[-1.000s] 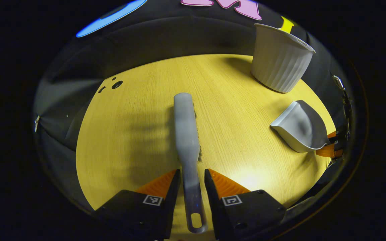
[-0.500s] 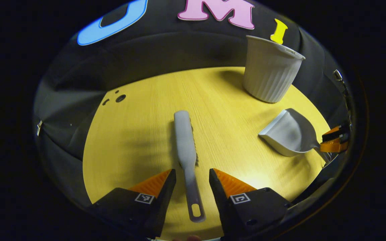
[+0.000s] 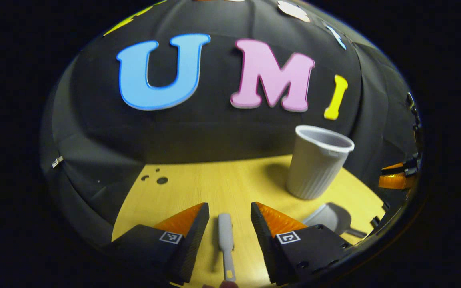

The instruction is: Pick up the small broom and dustpan from the desktop, sweep the trash into the dustpan with the broom, and then empty the trash into the garbage bin.

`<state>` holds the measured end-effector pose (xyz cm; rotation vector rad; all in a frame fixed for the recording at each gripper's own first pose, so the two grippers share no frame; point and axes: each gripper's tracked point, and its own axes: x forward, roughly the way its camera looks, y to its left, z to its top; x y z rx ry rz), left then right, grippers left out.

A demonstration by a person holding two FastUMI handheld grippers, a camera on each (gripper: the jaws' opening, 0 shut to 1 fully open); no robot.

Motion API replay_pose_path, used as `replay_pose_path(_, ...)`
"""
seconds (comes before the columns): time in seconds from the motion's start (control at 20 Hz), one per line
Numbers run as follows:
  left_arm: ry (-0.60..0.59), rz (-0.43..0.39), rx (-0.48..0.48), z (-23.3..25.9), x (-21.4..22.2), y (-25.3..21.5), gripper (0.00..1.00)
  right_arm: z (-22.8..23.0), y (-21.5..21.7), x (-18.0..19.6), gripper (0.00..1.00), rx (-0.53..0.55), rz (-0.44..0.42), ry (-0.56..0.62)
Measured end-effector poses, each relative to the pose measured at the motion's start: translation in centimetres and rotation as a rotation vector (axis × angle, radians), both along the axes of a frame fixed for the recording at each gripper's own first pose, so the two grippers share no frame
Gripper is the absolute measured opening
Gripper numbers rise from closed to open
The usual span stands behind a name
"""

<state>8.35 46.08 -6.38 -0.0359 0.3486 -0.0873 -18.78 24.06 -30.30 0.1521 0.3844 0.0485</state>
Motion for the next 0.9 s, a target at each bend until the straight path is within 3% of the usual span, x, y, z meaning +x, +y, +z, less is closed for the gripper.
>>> replay_pose_path(0.2,-0.175,0.049,0.012,6.7,0.5,1.0,0.74,7.2,-1.3,1.0,0.59,-0.026,-0.036,-0.154)
replay_pose_path(0.45,-0.335,0.085,-0.019,13.8,-1.0,1.5,0.78,15.1,-2.2,1.7,0.59,-0.138,-0.099,-0.338)
replay_pose_path(0.5,-0.345,0.09,-0.01,14.4,-1.1,1.6,0.79,15.7,-1.7,1.6,0.65,-0.144,-0.096,-0.354)
replay_pose_path(0.55,-0.35,0.093,0.001,14.7,-1.3,1.8,0.8,15.8,-1.2,1.4,0.59,-0.149,-0.087,-0.357)
replay_pose_path(0.65,-0.333,0.087,-0.007,14.0,-1.5,1.9,0.84,14.8,-0.5,1.2,0.64,-0.162,-0.071,-0.336)
replay_pose_path(0.75,-0.3,0.095,-0.028,13.2,-1.5,1.9,0.85,14.5,0.2,0.9,0.75,-0.15,-0.056,-0.321)
replay_pose_path(0.9,-0.275,0.104,-0.03,12.5,-2.0,2.5,0.88,14.3,0.6,0.8,0.77,-0.132,-0.049,-0.313)
